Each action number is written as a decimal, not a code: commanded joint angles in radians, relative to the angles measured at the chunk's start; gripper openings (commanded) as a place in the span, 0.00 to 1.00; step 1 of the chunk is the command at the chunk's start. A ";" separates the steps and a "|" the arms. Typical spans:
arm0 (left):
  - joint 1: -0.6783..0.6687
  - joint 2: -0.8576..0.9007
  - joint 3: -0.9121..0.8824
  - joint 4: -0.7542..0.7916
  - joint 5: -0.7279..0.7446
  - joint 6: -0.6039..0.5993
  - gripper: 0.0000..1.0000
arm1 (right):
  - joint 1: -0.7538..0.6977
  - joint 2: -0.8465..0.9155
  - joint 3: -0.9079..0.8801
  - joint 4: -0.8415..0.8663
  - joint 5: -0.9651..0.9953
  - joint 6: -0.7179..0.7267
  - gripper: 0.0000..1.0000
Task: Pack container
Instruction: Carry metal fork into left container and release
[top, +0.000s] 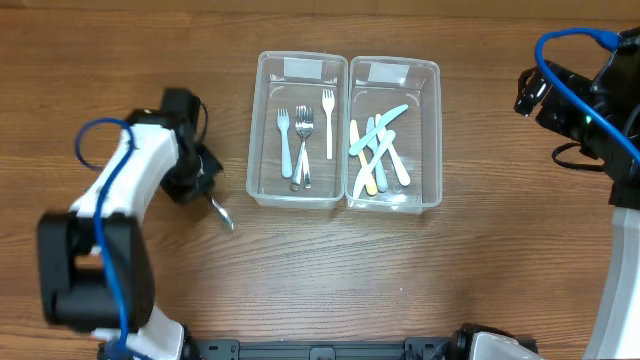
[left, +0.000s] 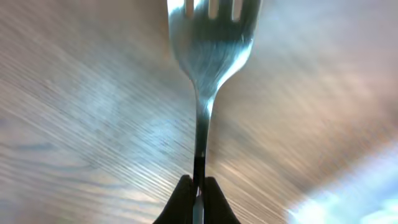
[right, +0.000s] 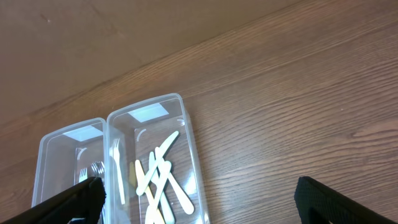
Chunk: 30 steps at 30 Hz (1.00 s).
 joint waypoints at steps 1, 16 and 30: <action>-0.027 -0.195 0.196 -0.034 -0.014 0.189 0.04 | -0.002 -0.003 0.006 0.005 0.014 0.002 1.00; -0.333 -0.144 0.296 0.158 -0.051 0.518 0.04 | -0.002 -0.003 0.006 0.005 0.014 0.002 1.00; -0.338 0.169 0.322 0.282 0.233 0.560 0.84 | -0.002 -0.003 0.006 0.005 0.014 0.002 1.00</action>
